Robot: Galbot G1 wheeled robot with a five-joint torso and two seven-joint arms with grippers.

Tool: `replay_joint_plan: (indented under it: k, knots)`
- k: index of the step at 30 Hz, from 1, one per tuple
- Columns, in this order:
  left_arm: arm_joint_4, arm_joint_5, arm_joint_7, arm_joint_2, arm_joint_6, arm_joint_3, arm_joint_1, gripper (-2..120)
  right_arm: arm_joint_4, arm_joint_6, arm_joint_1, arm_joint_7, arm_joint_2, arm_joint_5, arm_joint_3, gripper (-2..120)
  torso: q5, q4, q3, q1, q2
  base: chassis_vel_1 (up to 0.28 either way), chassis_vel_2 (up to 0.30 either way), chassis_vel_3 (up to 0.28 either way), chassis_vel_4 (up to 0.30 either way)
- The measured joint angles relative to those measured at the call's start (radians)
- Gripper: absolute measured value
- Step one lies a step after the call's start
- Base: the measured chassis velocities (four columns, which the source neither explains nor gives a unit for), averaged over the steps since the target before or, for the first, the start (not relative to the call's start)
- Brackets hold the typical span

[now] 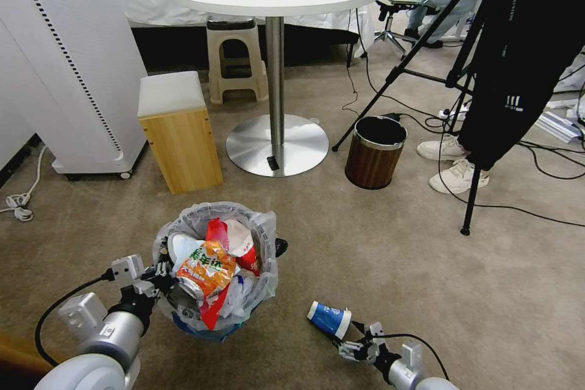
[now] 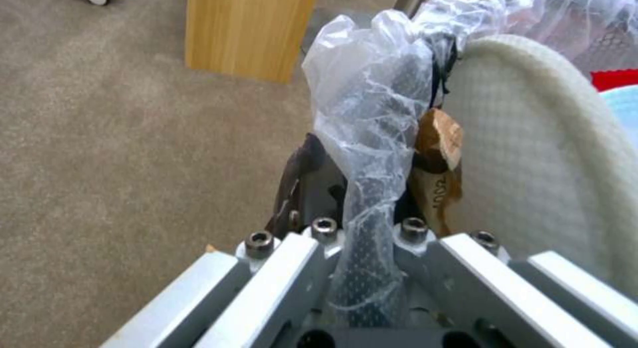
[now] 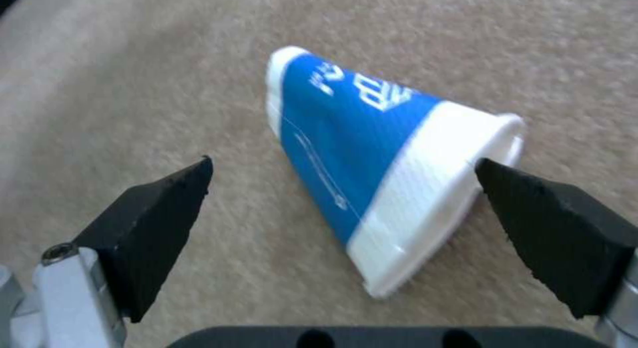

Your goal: Pick up the trash bin and place the garbage on the floor into it.

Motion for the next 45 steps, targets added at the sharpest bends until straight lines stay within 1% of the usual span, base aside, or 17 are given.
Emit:
replay_joint_plan:
  k: [2,3,8,16,26,28,29,32,33,34,36,37,39,40,43,44,45]
  knots:
    - [0.0,-0.001,0.0,0.001,0.0,0.0,-0.001,1,0.002,-0.003,0.002,-0.009,0.001,0.01,-0.001,100,0.0,0.0,0.0,0.0,0.0,0.0,0.0,0.0,0.0]
    - [0.002,-0.002,-0.001,0.001,0.0,0.0,-0.003,1,0.008,-0.013,0.006,-0.041,0.003,0.026,0.001,100,0.0001,0.0,0.0,0.0,0.0,0.0,0.0,0.0,0.0]
    - [0.004,-0.003,-0.002,-0.001,0.0,0.003,-0.007,1,0.016,-0.018,0.015,-0.059,0.008,0.045,-0.008,100,0.0,0.0,0.0,0.0,0.0,0.0,0.0,0.0,0.0]
    - [0.003,-0.002,-0.002,-0.003,0.0,0.004,-0.003,1,0.004,-0.017,0.013,-0.05,0.034,0.036,-0.015,99,0.0002,0.0,0.0,0.0,0.0,0.0,0.0,0.0,0.0]
    - [0.003,0.001,0.0,-0.004,-0.005,0.008,-0.002,1,0.01,-0.013,-0.01,-0.043,0.039,0.036,0.005,97,0.0,-0.0001,0.0,0.0,0.0,0.0,0.0,0.0,0.0]
    - [0.002,0.002,0.0,-0.005,-0.005,0.009,0.0,1,0.009,-0.015,-0.01,-0.037,0.048,0.026,0.004,92,0.0001,0.0,0.0,0.0,0.0,0.0,0.0,0.0,0.0]
    - [0.002,0.002,0.0,-0.005,-0.005,0.009,0.0,1,0.009,-0.015,-0.01,-0.037,0.048,0.026,0.004,92,0.0001,0.0,0.0,0.0,0.0,0.0,0.0,0.0,0.0]
    - [0.0,0.002,0.002,-0.003,-0.006,0.007,0.002,1,0.006,-0.007,-0.01,-0.025,0.056,0.011,-0.001,80,0.0002,0.0,0.0,0.0,0.0,0.0,0.0,0.0,0.0]
    - [0.0,0.002,0.002,-0.003,-0.006,0.007,0.002,1,0.006,-0.007,-0.01,-0.025,0.056,0.011,-0.001,80,0.0002,0.0,0.0,0.0,0.0,0.0,0.0,0.0,0.0]
    - [0.0,0.002,0.002,-0.002,-0.007,0.007,0.002,1,0.006,-0.003,-0.011,-0.022,0.057,0.005,-0.001,72,0.0,0.0,0.0,0.0,0.0,0.0,0.0,0.0,0.0]
    - [0.001,0.002,0.004,0.002,-0.01,0.008,0.001,1,0.006,-0.001,-0.014,-0.012,0.062,-0.002,0.001,63,0.0001,-0.0001,0.0,0.0,0.0,0.0,0.0,0.0,0.0]
    - [0.001,0.002,0.004,0.002,-0.01,0.008,0.001,1,0.006,-0.001,-0.014,-0.012,0.062,-0.002,0.001,63,0.0001,-0.0001,0.0,0.0,0.0,0.0,0.0,0.0,0.0]
    - [0.002,0.001,0.004,0.005,-0.01,0.009,0.001,1,0.003,0.002,-0.013,-0.008,0.067,-0.006,0.004,51,0.0,0.0,0.0,0.0,0.0,0.0,0.0,0.0,0.0]
    - [0.002,0.001,0.004,0.005,-0.01,0.009,0.001,1,0.003,0.002,-0.013,-0.008,0.067,-0.006,0.004,51,0.0,0.0,0.0,0.0,0.0,0.0,0.0,0.0,0.0]
    - [0.002,-0.001,0.004,0.006,-0.01,0.009,-0.001,1,0.001,0.007,-0.014,-0.008,0.07,-0.012,0.005,37,0.0001,0.0,0.0,0.0,0.0,0.0,0.0,0.0,0.0]
    - [0.002,-0.001,0.004,0.006,-0.01,0.009,-0.001,1,0.001,0.007,-0.014,-0.008,0.07,-0.012,0.005,37,0.0001,0.0,0.0,0.0,0.0,0.0,0.0,0.0,0.0]
    - [0.003,-0.001,0.004,0.006,-0.01,0.01,-0.001,1,0.001,0.011,-0.015,-0.008,0.07,-0.016,0.005,32,0.0001,0.0,0.0,0.0,0.0,0.0,0.0,0.0,0.0]
